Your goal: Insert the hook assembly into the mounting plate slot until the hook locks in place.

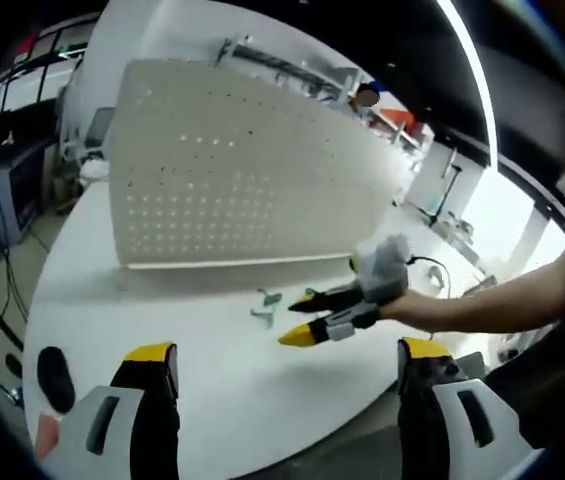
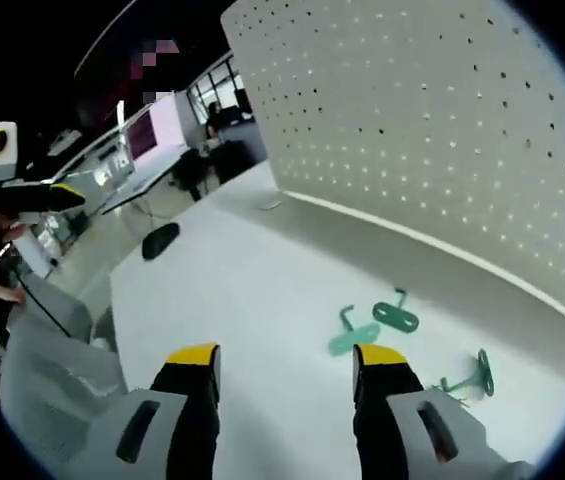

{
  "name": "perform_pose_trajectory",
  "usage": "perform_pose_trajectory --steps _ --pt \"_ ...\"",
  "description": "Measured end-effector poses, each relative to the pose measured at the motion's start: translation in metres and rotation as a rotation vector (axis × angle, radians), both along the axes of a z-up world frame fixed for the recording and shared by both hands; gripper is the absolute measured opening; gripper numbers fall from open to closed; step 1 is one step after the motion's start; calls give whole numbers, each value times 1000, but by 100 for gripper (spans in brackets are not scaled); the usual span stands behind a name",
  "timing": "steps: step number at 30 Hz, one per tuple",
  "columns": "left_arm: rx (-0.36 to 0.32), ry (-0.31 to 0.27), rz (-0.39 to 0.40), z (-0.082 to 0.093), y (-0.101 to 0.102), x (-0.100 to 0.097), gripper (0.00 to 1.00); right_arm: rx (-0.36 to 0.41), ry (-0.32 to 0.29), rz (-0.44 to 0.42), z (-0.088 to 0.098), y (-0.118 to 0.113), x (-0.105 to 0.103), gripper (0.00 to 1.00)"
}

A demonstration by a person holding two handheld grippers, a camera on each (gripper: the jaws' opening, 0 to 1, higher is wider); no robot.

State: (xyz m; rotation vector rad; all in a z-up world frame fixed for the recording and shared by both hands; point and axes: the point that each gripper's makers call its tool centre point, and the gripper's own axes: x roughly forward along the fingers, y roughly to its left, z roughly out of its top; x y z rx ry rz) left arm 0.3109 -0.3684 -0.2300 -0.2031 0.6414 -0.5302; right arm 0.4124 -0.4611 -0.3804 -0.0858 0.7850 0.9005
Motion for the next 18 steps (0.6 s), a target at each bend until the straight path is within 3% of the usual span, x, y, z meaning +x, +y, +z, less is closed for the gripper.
perform_pose_trajectory --steps 18 --pt "4 34 39 -12 14 1 92 -48 45 -65 -29 4 27 43"
